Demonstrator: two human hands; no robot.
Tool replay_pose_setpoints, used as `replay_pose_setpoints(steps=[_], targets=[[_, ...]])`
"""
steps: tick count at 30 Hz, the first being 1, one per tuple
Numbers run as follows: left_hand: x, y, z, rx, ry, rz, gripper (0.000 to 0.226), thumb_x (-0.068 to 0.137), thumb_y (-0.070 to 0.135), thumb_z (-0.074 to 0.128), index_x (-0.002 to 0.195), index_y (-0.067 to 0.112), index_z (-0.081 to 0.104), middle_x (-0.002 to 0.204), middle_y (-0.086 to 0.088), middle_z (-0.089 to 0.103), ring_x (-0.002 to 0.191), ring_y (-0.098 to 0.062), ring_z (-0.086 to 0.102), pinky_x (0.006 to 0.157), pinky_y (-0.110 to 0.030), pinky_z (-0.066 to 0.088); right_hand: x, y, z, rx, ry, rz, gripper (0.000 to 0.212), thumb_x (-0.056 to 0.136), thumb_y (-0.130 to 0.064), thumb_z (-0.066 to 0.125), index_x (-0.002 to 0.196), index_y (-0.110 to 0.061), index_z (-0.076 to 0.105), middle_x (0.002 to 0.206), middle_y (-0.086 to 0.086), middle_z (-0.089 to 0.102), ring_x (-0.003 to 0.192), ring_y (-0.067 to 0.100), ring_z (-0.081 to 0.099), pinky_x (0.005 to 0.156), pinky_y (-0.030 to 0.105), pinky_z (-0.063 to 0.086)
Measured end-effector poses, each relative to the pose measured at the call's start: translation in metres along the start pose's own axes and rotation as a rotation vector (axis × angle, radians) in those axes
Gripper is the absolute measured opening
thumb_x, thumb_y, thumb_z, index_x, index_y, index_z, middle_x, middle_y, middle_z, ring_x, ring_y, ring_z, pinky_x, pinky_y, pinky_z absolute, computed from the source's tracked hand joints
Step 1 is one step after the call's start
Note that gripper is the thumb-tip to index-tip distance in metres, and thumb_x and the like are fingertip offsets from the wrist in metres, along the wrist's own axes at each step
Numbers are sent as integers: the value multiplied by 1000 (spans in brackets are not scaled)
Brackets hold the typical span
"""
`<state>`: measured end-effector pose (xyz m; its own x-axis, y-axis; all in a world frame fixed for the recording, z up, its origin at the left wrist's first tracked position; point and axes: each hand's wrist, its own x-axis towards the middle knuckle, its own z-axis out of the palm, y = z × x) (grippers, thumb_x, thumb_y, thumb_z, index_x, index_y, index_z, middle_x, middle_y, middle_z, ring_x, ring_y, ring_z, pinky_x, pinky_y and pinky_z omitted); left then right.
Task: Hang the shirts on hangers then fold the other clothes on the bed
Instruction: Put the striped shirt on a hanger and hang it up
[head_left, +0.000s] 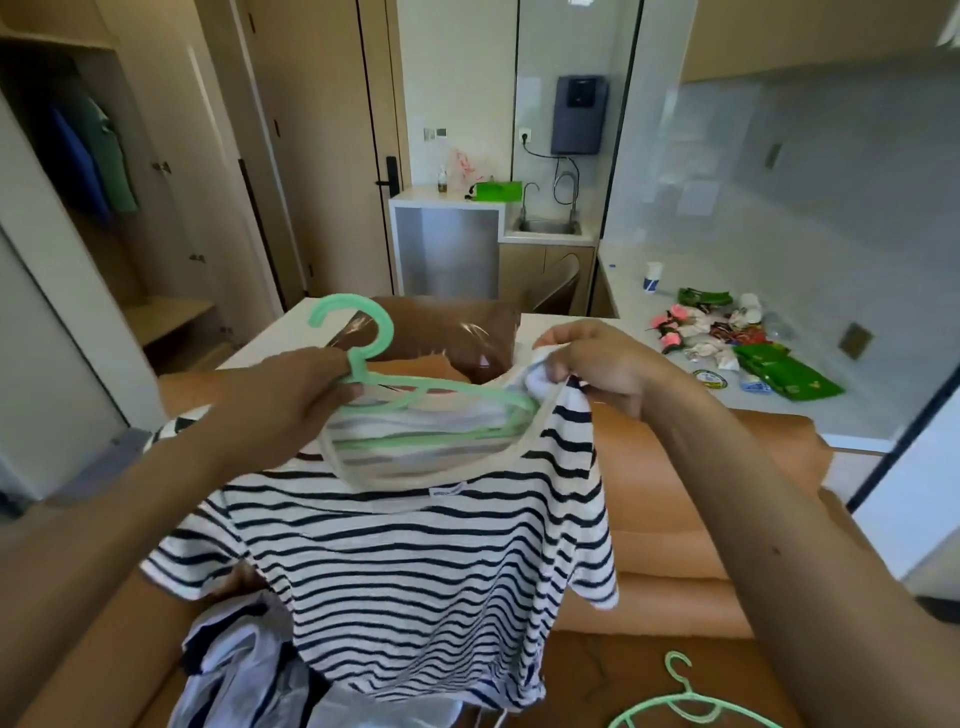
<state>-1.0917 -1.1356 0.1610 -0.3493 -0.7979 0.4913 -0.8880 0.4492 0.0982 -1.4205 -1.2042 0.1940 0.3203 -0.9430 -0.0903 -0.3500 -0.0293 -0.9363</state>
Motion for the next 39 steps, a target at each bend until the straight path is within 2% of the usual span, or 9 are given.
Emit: replay_pose_setpoints(steps=[6,9,12,17,23,28,32,35,39], targets=[[4,27,5,-63,30,83,62,98,62,29,99,12,65,91,-3,69,77,-21,60,63,-34,51,5,-27,12,-139,124,-166,23,87,4,51,89,-8,70,72,-4,63,73,11,56,67,26,46],[4,21,0,-196,38,72,45,100,51,40,104,16,66,94,4,68,81,-15,61,70,-38,52,8,-29,-1,-338,302,-257,30,84,5,49,82,-21,63,78,-5,59,76,14,56,62,22,41],[4,13,-15,-309,60,34,22,100,42,46,107,32,64,99,21,66,89,-6,63,77,-18,50,10,-21,-23,-501,392,-221,31,82,5,51,76,-24,60,75,-9,56,79,17,56,68,25,40],[16,23,-27,-265,20,38,23,100,46,43,85,36,57,83,20,60,73,-10,58,58,-26,43,4,-22,-24,-469,260,-219,13,86,-3,63,82,-15,67,75,-4,61,70,10,55,62,25,42],[25,34,-23,-86,-66,61,45,94,63,31,96,28,60,88,8,66,74,-9,59,64,-40,53,5,-29,-5,-645,348,-297,14,87,-8,58,82,-18,66,88,3,66,81,20,61,68,26,45],[29,50,-21,16,113,16,34,99,48,36,96,24,59,81,10,54,65,-3,46,57,-22,34,-1,-47,3,-594,280,-412,11,88,-8,62,82,-11,71,72,-6,61,67,8,54,54,15,38],[27,53,-31,15,165,60,27,102,37,47,103,17,66,81,18,49,64,5,44,58,-14,28,-6,-58,7,-473,227,-484,3,89,-14,68,90,-13,71,88,5,71,81,18,65,72,29,50],[22,44,-35,-12,179,28,34,100,44,43,104,19,65,87,12,60,68,-6,49,58,-27,41,-20,-65,2,-342,30,-611,12,94,-10,66,105,-14,67,99,5,72,94,17,69,87,28,55],[18,34,-49,-111,291,-5,20,101,42,43,90,28,54,77,9,54,68,-12,52,57,-38,45,-23,-61,-25,-260,38,-706,36,93,11,49,122,-7,60,116,7,69,111,14,65,92,24,52]])
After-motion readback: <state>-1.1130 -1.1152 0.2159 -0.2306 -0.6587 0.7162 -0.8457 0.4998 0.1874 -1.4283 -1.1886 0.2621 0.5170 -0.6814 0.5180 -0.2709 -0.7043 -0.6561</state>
